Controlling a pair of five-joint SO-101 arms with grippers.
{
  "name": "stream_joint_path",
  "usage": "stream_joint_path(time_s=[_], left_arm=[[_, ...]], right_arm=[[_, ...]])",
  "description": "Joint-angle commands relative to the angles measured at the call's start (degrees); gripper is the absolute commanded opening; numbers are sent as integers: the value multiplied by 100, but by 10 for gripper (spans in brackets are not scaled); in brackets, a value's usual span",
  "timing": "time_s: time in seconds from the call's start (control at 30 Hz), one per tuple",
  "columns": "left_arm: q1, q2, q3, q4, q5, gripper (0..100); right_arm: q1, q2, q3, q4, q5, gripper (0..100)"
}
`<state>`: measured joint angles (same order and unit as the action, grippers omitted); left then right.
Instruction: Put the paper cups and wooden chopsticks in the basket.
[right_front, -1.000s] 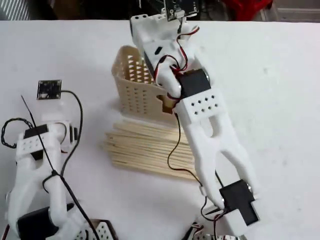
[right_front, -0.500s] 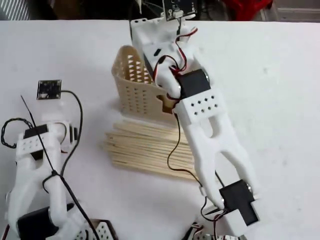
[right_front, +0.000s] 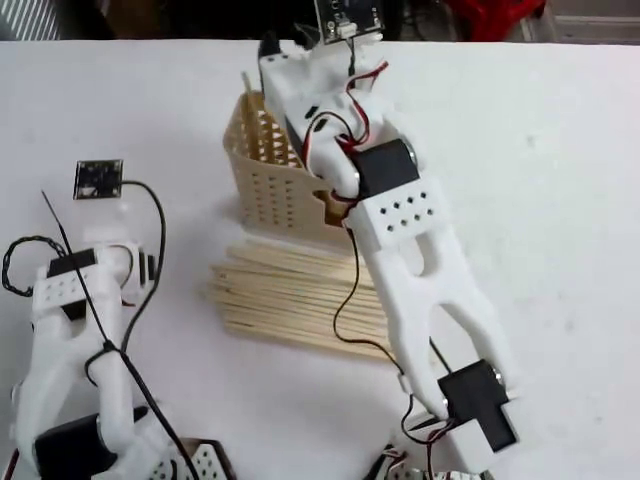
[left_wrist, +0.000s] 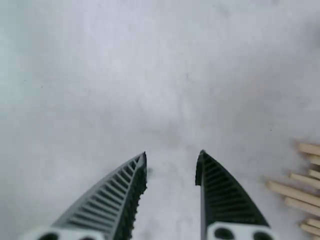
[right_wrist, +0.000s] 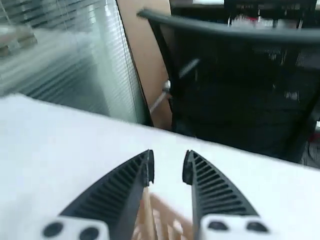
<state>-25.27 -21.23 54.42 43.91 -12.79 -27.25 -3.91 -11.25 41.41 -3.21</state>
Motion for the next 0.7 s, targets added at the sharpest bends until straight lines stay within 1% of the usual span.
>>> stream_joint_path(time_s=[0.0,0.07,0.13,0.23,0.27,0.3,0.37,0.43,0.5,0.57,0.67], left_arm=[[-48,-4,-229,26,-26,177],[4,-4,-229,26,-53,177],[13,-13,-229,35,-53,177],[84,-13,-431,211,-70,177],[101,-13,-563,431,-70,177],[110,-13,-765,712,-70,177],[154,-13,-1240,1336,-141,177],[171,-13,-1776,2013,-607,177],[321,-31,-2286,2655,-1108,177],[470,-224,-2646,3209,-1477,177],[787,-954,-2919,3824,-1855,177]], right_arm=[[-31,-655,-281,1138,-9,112],[13,-971,-281,2044,123,112],[57,-1270,-281,2818,519,110],[215,-1622,-281,3829,1099,47],[338,-1710,-281,4145,1266,19],[462,-1780,-273,4444,1442,12],[804,-1895,-273,4954,1741,31],[1191,-1982,-264,5376,1978,28],[1552,-2079,-79,5596,2259,28],[1807,-2229,422,5596,2532,29],[2105,-2545,1574,5077,2637,30]])
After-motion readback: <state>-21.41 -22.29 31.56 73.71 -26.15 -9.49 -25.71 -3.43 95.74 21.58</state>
